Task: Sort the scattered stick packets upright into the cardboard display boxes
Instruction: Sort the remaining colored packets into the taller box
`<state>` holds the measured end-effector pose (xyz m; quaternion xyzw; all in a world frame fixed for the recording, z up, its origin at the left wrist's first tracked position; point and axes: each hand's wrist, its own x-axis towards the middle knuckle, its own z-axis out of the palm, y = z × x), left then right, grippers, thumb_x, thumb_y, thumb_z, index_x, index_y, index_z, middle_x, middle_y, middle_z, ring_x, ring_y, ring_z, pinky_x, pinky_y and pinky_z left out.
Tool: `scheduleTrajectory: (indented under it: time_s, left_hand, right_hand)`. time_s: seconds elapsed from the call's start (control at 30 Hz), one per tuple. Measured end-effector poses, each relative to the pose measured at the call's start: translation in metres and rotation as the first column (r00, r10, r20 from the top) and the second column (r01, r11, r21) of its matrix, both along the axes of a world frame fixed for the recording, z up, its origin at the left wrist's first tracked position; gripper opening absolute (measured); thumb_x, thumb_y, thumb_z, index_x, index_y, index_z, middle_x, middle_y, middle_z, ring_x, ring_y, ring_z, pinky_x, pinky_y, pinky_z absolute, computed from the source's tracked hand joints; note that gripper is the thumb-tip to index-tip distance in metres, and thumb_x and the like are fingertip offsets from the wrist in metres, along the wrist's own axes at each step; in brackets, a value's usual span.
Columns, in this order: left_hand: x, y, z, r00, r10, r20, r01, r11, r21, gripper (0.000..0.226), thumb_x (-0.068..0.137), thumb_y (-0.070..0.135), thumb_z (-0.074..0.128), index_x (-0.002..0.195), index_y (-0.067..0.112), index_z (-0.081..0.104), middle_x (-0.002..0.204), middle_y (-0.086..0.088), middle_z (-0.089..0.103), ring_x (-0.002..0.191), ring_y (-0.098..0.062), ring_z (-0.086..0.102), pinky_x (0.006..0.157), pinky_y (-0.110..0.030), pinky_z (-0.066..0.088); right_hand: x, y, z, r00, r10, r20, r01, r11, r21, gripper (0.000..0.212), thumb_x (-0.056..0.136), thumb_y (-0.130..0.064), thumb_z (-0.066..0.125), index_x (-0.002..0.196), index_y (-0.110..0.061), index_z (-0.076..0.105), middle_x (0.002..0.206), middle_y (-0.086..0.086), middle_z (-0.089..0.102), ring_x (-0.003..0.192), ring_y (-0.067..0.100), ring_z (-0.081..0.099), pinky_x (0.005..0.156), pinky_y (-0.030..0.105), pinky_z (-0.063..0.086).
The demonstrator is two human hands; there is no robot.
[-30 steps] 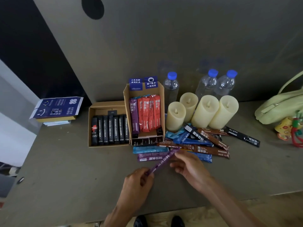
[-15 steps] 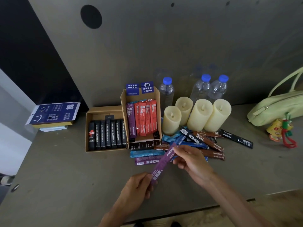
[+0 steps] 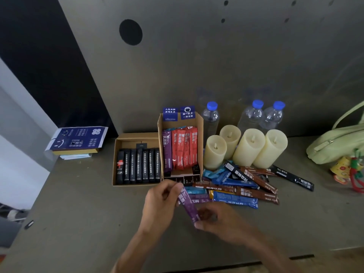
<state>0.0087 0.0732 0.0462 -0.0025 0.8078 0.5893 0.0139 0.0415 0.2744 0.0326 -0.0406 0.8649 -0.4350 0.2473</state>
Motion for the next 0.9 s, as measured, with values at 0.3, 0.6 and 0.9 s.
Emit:
scheduleTrajectory:
  time_s: [0.3,0.6,0.9]
  left_hand:
    - [-0.054,-0.021,0.018,0.988,0.130,-0.080,-0.144,0.970,-0.198,0.012,0.094,0.027,0.065,0.102,0.023,0.058,0.088,0.011,0.065,0.076,0.001,0.063,0.058,-0.009,0.046]
    - [-0.079,-0.031,0.009,0.992,0.033,-0.120,-0.073,0.935,-0.348,0.006,0.096,0.016,0.062,0.099,0.019,0.058,0.086,0.014,0.063,0.080,-0.001,0.063,0.061,-0.014,0.047]
    - [-0.083,-0.034,0.006,0.992,-0.019,-0.123,-0.027,0.932,-0.361,0.005,0.096,0.016,0.060,0.094,0.019,0.057,0.088,0.009,0.066,0.081,-0.004,0.064,0.063,-0.018,0.050]
  right_hand:
    - [-0.053,-0.052,0.020,0.919,-0.332,-0.214,0.312,0.942,-0.124,0.012,0.094,-0.027,0.067,0.084,-0.021,0.066,0.078,-0.012,0.070,0.072,-0.004,0.065,0.060,0.011,0.044]
    - [-0.126,-0.089,0.012,0.835,-0.406,-0.371,0.479,0.869,0.127,0.015,0.092,-0.027,0.064,0.104,-0.019,0.064,0.104,0.002,0.070,0.094,0.025,0.068,0.075,0.031,0.052]
    - [-0.133,-0.094,-0.006,0.809,-0.317,-0.495,0.469,0.855,0.220,0.024,0.092,-0.028,0.064,0.110,-0.016,0.054,0.099,0.002,0.071,0.083,0.025,0.070,0.069,0.037,0.059]
